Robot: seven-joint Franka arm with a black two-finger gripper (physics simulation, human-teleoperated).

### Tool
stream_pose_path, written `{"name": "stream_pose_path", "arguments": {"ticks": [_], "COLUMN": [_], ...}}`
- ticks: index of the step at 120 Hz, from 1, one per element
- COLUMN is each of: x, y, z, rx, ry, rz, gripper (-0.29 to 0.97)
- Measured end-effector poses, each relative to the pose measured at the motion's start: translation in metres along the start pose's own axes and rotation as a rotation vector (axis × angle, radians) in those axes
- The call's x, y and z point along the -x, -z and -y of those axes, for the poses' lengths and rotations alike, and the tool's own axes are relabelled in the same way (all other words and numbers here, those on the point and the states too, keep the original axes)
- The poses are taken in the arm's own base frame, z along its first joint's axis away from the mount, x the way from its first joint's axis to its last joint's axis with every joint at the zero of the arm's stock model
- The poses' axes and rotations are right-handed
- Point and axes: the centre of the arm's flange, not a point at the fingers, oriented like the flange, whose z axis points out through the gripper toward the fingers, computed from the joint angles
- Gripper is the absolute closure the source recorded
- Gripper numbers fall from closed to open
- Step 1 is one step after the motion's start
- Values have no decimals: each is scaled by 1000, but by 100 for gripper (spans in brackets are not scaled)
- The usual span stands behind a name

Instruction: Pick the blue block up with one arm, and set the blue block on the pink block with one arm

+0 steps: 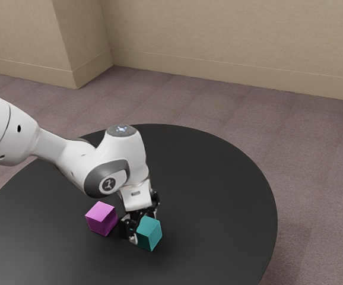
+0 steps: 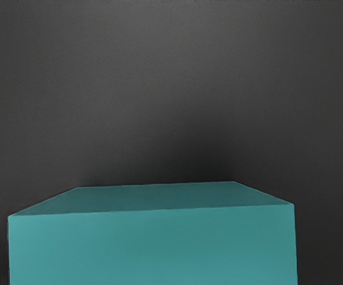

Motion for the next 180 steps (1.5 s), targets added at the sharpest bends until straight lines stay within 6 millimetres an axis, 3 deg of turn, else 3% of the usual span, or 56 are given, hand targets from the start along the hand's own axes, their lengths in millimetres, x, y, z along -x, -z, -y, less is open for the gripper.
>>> {"name": "stream_pose_path", "arguments": {"ticks": [29,60,100,126,150,167,180], "x": [3,3,3,3,9,33,55], "y": [-5,-12,-10,-6,15,47,60], "z": [1,-1,1,1,3,1,1], "rx": [23,26,15,4,-41,-92,-107], "ry": [84,30,11,11,15,42,55], "rz": [-69,-38,-29,-26,-8,28,43], "gripper": [0,2,30,34,34,34,34]}}
